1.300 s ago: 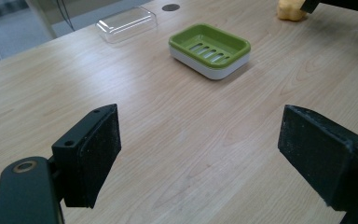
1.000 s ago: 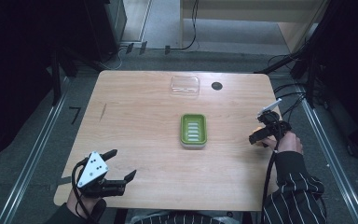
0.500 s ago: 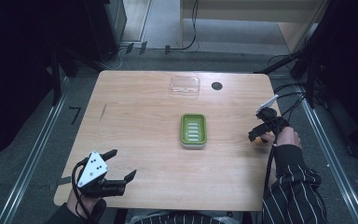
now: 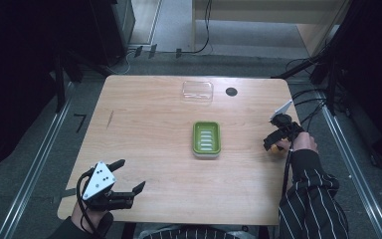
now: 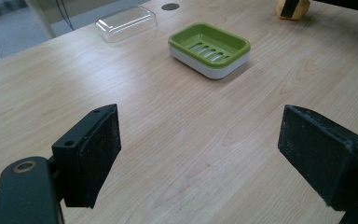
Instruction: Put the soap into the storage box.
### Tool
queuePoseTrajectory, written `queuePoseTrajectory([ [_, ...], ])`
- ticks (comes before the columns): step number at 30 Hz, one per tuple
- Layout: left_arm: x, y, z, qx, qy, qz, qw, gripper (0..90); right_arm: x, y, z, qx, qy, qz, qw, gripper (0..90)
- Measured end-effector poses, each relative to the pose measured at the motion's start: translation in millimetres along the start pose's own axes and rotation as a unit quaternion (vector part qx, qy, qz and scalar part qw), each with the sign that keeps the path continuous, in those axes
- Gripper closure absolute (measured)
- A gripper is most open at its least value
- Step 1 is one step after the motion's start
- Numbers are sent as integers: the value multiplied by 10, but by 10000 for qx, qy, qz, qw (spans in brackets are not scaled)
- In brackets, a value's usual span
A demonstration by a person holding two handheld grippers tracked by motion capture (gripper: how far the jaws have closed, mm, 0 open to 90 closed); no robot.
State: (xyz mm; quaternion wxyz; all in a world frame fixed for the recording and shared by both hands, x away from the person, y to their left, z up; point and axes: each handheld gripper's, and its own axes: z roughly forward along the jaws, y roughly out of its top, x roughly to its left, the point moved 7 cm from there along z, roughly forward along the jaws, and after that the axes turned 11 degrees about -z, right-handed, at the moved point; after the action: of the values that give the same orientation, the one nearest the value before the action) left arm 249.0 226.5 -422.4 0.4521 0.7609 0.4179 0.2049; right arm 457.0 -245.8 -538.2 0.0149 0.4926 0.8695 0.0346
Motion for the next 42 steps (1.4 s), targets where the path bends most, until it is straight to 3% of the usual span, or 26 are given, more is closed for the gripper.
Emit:
queuePoseTrajectory([
  [5, 1, 1, -4, -15, -1, 2, 10000, 136, 9, 2, 2, 8, 21, -17, 10000, 142],
  [16, 0, 1, -5, -11, 2, 7, 10000, 136, -39, -27, 52, 38, 86, 68, 9999, 162],
  [22, 0, 0, -5, -10, 0, 6, 10000, 136, -53, -27, 53, 51, -53, 35, 10000, 217],
  [35, -1, -3, -7, -1, 9, 11, 10000, 136, -34, -25, 44, 50, -44, -110, 9999, 260],
  [42, -3, -4, -7, 4, 9, 22, 10000, 136, -24, -49, 38, 7, -76, 110, 9999, 267],
])
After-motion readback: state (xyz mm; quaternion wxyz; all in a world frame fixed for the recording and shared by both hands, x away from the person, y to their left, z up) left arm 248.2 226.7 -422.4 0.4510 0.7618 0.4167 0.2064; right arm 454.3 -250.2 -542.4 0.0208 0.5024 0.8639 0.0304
